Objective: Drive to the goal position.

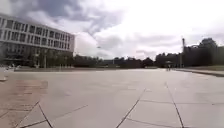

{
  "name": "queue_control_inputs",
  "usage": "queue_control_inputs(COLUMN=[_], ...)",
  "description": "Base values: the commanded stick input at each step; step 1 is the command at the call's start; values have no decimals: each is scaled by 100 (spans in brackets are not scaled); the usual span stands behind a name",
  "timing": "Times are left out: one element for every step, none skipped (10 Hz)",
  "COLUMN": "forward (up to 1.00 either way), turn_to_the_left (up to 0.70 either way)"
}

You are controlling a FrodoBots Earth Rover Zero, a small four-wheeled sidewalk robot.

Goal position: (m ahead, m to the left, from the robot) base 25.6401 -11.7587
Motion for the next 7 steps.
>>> queue_control_inputs(forward=[70,70,70,70,70,70,70], turn_to_the_left=[0,0,0,0,0,-1,-14])
